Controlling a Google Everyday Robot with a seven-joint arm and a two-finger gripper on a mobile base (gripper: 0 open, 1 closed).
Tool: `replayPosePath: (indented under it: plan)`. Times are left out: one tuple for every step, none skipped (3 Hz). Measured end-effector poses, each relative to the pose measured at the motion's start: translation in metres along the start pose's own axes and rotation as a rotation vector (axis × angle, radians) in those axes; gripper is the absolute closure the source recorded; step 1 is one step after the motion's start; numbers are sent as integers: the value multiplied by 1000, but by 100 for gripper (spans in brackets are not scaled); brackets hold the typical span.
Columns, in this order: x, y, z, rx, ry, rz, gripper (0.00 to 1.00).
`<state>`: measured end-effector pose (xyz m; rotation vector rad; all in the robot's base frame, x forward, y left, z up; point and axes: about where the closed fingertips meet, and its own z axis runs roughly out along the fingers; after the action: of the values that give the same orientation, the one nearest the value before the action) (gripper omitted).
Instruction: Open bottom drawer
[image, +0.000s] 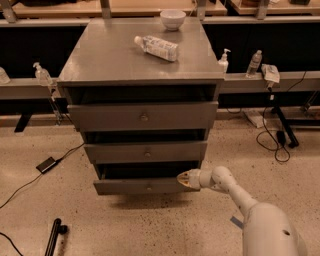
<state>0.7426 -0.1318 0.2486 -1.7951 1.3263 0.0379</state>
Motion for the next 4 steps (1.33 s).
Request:
replayPosePath:
  plan:
    - [4,-12,0,11,4,24,100]
    - [15,-23,8,7,16,61,100]
    - [24,-33,18,-3,30,79,100]
    - [31,-40,29,-10,41,93,100]
